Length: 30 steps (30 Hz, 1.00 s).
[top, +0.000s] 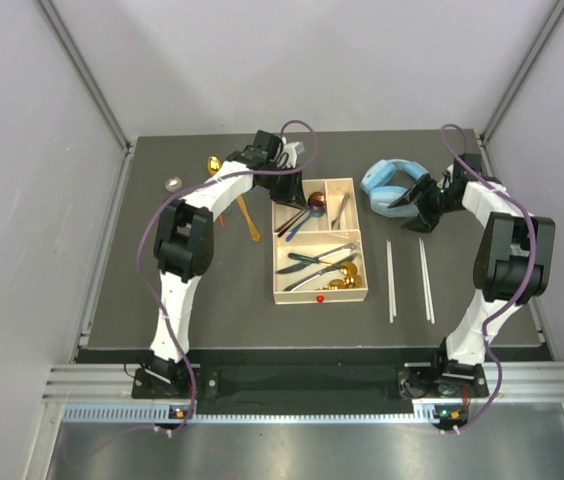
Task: Sort the eating utensils into containers
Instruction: Place the spoon in the storage box, then adjust the item.
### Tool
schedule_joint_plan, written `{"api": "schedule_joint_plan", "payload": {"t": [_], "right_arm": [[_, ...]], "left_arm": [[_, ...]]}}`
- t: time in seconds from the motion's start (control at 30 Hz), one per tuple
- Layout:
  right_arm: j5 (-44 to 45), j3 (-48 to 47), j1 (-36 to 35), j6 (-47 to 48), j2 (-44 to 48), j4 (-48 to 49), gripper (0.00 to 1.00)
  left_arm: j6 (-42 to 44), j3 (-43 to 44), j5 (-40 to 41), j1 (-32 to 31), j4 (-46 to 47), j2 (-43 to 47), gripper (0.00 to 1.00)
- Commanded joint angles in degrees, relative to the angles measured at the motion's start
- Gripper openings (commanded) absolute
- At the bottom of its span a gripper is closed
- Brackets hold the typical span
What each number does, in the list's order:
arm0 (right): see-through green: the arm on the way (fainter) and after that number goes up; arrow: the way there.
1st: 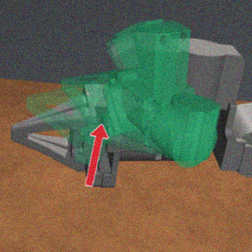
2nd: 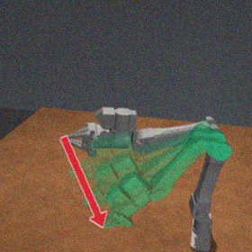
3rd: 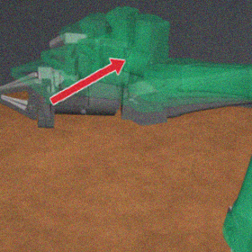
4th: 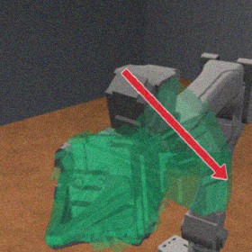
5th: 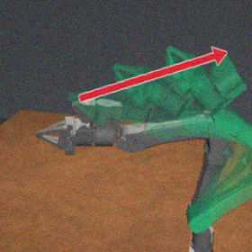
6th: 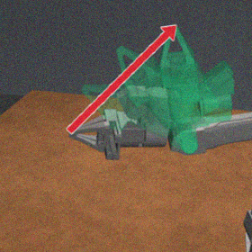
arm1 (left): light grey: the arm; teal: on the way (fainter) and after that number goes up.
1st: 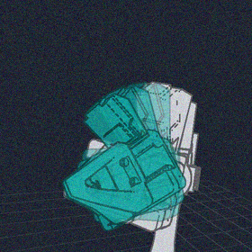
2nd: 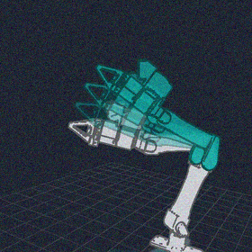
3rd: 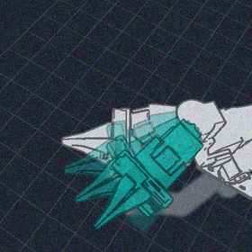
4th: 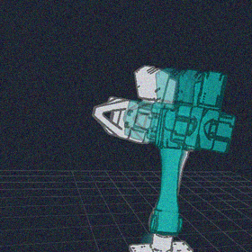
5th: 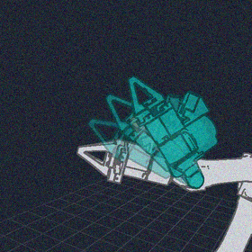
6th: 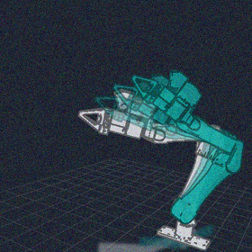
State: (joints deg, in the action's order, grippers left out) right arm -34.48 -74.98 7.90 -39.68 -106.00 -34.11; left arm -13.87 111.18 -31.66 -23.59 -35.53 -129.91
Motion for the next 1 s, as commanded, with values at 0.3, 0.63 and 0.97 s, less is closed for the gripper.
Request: {"api": "schedule_joint_plan", "payload": {"t": [0.3, 0.63, 0.97], "right_arm": [[-1.1, -1.5, -0.2, 0.0, -2.1, 1.1, 0.68], [-1.6, -0.6, -0.2, -0.2, -2.0, 1.6, 0.68], [-2.0, 0.1, -0.2, -0.3, -1.8, 1.9, 0.68]], "left_arm": [[2.7, -5.2, 5.1, -1.0, -0.8, 8.8, 0.51], [4.2, -6.9, 5.6, -2.4, -1.4, 10.5, 0.52], [7.0, -9.9, 10.7, -4.5, -3.3, 11.2, 0.53]]}}
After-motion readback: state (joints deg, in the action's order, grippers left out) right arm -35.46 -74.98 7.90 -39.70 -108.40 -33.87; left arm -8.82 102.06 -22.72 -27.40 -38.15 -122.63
